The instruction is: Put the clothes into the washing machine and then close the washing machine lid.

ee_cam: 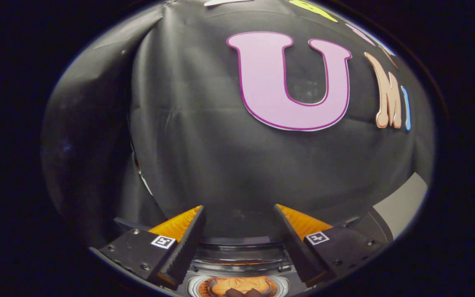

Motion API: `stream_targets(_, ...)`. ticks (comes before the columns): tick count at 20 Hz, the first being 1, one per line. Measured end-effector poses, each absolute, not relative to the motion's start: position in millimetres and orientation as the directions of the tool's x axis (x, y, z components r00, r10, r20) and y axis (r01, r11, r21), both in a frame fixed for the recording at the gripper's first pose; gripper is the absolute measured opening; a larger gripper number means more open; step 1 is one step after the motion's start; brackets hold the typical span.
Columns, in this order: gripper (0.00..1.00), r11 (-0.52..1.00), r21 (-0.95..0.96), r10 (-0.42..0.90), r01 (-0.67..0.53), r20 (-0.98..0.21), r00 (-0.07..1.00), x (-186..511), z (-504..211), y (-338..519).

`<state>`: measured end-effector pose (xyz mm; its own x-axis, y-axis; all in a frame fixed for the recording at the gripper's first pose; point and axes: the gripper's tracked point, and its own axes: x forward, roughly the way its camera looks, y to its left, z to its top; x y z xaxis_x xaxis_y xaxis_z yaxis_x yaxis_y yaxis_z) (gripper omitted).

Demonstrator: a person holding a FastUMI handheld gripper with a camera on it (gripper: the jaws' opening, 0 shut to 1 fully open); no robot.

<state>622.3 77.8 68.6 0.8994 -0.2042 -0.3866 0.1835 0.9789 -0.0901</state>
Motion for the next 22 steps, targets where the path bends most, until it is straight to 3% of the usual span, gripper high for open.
stream_targets(22, 0.99, 0.989, -0.066, -0.150, 0.135, -0.465, 0.873, 626, 53, 77)
